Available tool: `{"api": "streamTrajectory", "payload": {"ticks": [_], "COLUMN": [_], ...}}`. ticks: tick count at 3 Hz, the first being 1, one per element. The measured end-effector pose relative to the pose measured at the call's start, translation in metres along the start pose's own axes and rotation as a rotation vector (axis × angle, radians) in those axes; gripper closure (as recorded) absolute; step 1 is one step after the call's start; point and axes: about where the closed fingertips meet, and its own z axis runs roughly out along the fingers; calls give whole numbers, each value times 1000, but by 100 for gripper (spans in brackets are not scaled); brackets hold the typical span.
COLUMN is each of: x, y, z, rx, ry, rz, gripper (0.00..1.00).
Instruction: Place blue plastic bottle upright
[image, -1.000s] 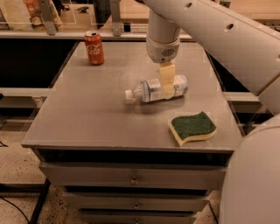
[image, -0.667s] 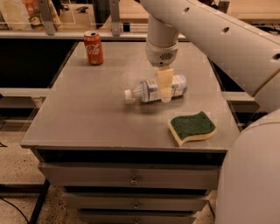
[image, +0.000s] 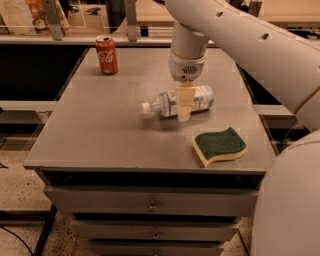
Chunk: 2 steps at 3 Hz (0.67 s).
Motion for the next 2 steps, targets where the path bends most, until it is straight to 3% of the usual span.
{"api": "streamTrajectory", "payload": {"ticks": [1,2], "x": [-7,-23], "y": [10,19], "z": [-3,-10], "rx": [-20,-26], "ry": [-19,-36], "rz": [33,27], "gripper": [41,64]}}
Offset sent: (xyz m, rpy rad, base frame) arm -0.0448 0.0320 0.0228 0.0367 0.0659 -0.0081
